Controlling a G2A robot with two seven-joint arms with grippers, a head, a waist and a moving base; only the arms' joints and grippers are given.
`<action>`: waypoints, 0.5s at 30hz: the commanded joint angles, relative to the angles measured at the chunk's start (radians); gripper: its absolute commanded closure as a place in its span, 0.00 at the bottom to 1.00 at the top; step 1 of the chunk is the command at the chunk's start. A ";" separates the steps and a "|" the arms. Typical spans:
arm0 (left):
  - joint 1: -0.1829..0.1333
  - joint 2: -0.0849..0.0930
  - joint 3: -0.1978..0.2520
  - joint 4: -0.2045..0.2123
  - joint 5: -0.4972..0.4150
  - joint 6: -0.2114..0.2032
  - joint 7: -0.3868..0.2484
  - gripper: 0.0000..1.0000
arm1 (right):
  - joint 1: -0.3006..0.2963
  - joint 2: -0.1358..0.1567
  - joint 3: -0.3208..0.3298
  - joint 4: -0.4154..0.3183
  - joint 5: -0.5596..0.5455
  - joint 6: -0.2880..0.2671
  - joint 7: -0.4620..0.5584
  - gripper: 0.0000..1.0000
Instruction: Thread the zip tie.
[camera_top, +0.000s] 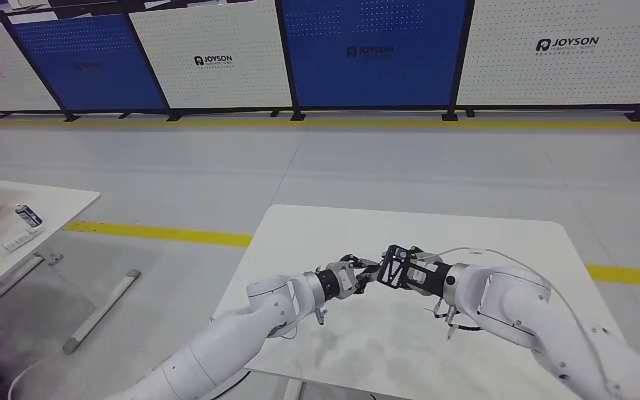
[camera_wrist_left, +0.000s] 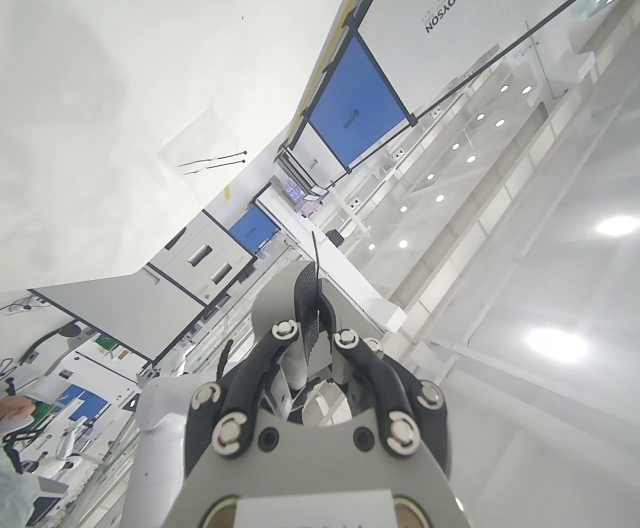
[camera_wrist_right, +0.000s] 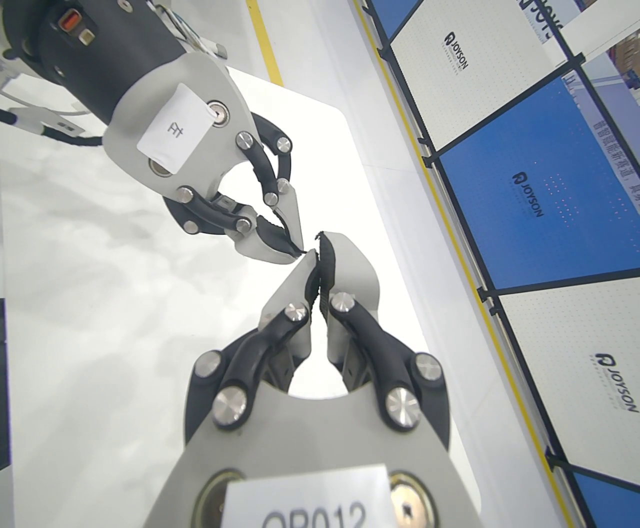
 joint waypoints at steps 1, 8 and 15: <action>-0.001 0.001 0.003 -0.002 0.000 0.000 0.001 1.00 | 0.000 0.000 0.000 0.000 0.000 0.000 0.000 1.00; -0.016 0.008 0.017 0.000 0.000 0.000 0.020 1.00 | -0.034 -0.003 0.040 0.003 0.004 0.001 -0.021 0.00; -0.036 0.013 0.043 0.003 0.103 0.000 0.083 1.00 | -0.089 0.007 0.136 0.016 0.110 0.017 -0.044 0.00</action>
